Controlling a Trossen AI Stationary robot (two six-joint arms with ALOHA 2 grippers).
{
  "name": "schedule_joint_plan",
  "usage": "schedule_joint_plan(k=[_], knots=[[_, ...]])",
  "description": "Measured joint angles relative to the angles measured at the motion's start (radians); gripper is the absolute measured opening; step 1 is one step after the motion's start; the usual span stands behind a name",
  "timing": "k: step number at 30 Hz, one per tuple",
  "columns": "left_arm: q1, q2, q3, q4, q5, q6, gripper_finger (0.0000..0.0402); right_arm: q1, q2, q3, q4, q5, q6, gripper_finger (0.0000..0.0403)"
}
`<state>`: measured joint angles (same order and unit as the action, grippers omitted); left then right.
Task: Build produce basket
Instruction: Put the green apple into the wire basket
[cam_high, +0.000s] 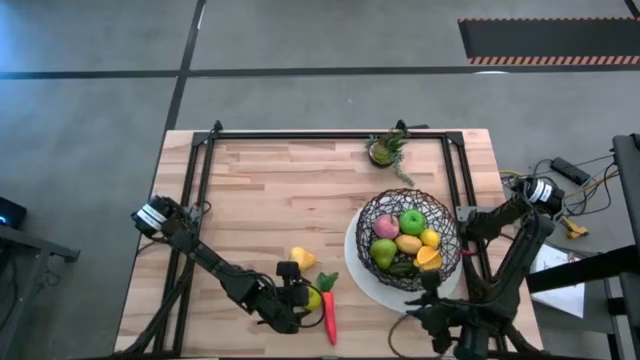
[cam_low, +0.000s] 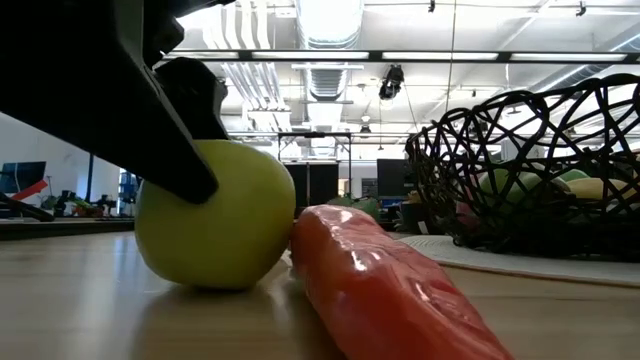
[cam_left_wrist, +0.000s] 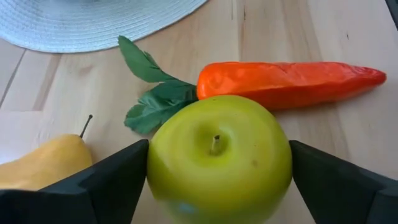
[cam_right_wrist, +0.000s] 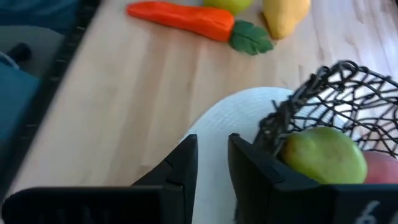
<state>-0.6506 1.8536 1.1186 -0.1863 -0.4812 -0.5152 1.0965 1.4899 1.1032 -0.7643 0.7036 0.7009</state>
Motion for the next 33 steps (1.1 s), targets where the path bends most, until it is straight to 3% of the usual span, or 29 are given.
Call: schedule_joint_plan(k=[9,12,16,22,27,33], knots=[[0.000,-0.061,0.090,-0.049,0.004,0.016,0.0325,0.121,-0.001,0.051,0.000,0.006,0.068,0.0063],[0.004,-0.065,0.152,-0.055,-0.035,0.093,0.0324,0.161,-0.001,0.055,0.000,0.048,0.076,0.0061],[0.048,-0.067,0.236,0.083,-0.030,0.276,0.0323,0.197,-0.001,0.055,-0.001,0.172,0.061,0.0061],[0.200,-0.023,0.302,0.319,0.093,0.509,0.0323,0.204,-0.001,0.055,-0.005,0.283,0.040,0.0059],[0.348,0.060,0.353,0.331,0.151,0.506,0.0322,0.201,-0.001,0.055,-0.005,0.293,0.040,0.0058],[0.454,0.144,0.380,0.321,0.175,0.396,0.0322,0.201,-0.001,0.055,-0.005,0.293,0.049,0.0058]])
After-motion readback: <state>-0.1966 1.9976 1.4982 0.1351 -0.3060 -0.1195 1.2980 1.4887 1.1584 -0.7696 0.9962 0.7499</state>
